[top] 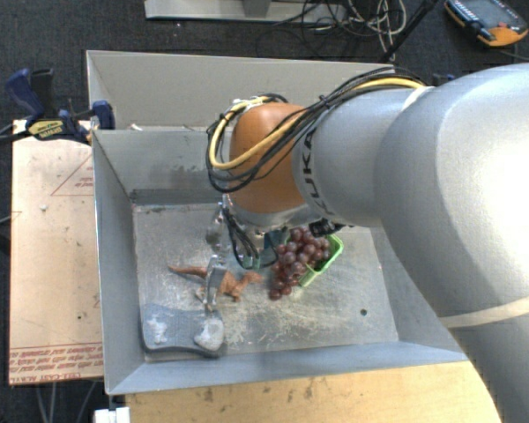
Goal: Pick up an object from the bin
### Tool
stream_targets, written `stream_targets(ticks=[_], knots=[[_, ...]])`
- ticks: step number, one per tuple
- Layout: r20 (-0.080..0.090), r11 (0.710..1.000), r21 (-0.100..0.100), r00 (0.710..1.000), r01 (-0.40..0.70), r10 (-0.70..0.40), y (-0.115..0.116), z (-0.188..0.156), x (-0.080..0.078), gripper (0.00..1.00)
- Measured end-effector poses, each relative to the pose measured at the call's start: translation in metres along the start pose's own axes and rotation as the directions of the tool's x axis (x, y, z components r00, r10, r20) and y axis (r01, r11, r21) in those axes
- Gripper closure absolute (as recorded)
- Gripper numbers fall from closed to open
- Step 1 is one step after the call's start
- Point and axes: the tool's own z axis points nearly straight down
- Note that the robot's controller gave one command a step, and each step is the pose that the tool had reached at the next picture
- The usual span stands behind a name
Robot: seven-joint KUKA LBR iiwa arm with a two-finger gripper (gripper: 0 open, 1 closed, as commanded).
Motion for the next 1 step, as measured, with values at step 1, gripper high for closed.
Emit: stream_targets(ticks=[1], knots=[[0.004,0.999,-0.011,0.999,-0.049,0.049,-0.0093,0.0028,0.0000,1.00]])
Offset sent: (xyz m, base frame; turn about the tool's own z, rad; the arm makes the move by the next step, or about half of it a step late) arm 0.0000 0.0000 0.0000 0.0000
